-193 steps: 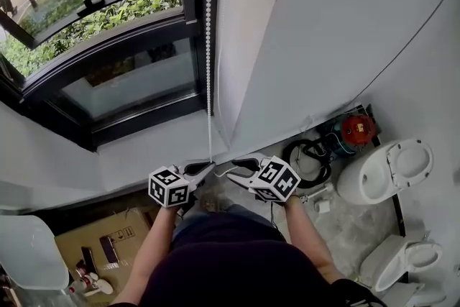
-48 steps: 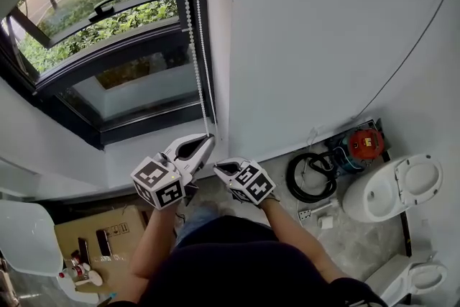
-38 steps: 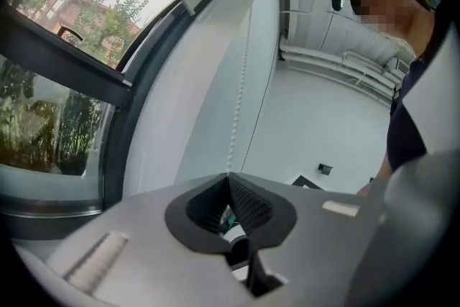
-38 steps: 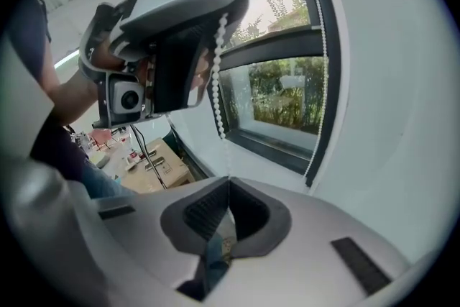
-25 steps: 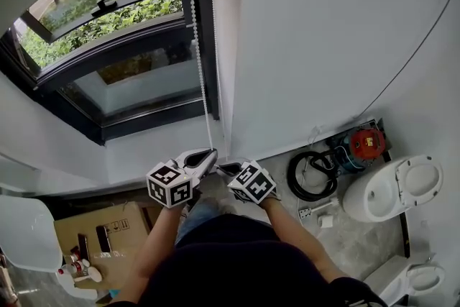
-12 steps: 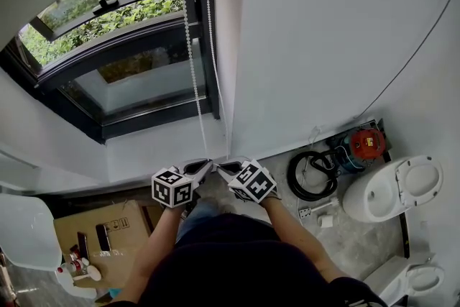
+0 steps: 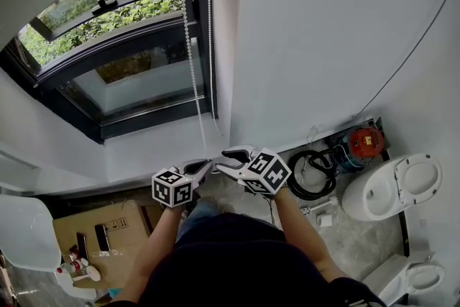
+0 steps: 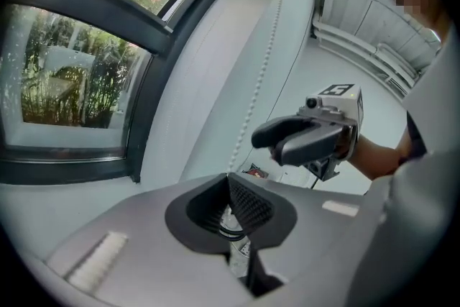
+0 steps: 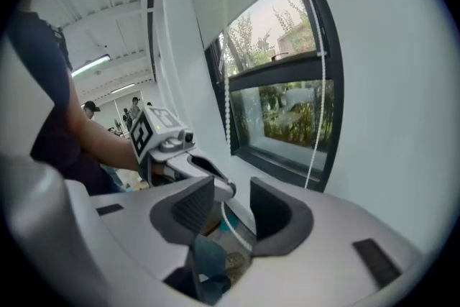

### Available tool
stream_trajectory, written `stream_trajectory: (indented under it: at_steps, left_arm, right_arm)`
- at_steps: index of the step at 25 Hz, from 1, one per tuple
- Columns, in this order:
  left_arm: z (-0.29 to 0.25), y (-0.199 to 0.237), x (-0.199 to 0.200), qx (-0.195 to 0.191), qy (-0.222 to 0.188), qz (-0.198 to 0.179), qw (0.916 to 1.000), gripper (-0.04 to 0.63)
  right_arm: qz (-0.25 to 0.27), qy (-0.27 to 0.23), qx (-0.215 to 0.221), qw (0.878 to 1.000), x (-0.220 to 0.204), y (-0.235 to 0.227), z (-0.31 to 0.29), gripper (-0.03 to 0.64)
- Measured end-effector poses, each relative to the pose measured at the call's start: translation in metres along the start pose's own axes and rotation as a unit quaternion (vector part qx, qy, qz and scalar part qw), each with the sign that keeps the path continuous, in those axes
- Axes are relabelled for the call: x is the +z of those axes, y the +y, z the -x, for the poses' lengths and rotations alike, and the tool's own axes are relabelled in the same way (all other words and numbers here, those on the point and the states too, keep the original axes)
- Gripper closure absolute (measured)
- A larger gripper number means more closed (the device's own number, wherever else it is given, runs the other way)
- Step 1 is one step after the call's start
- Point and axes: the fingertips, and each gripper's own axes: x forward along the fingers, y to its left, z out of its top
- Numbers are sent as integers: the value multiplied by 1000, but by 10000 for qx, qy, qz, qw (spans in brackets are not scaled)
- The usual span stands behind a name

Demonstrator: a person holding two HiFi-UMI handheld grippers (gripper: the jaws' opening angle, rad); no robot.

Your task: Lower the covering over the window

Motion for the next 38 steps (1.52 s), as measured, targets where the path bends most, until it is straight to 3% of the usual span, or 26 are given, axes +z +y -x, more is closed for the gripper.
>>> stream_trajectory:
  at_steps: [8, 16, 20, 26, 31, 38]
  left_arm:
    - [-6, -8, -2, -96, 32, -42, 9999, 583]
    - [-6, -9, -2, -89, 18, -14, 10000, 583]
    - [-5, -7, -2, -72, 4, -19, 10000, 583]
    - [-3, -5, -2, 1, -2, -150, 9999, 583]
    - [-7, -4, -32, -14, 558, -281, 9980, 583]
    - [1, 2, -35, 46, 555, -238, 9982, 583]
  right_arm:
    - [307, -1315, -303, 9904, 94, 1, 41, 495]
    - [641, -1792, -325, 9812, 147, 2, 47, 506]
    - [827, -1792, -395, 9795, 153, 9, 43, 595]
    - [311, -2141, -198, 9761, 152, 9, 44, 604]
    - [492, -1689, -354, 9838, 128, 4, 25, 604]
    - [412, -1700, -364, 9839, 127, 2, 20, 604]
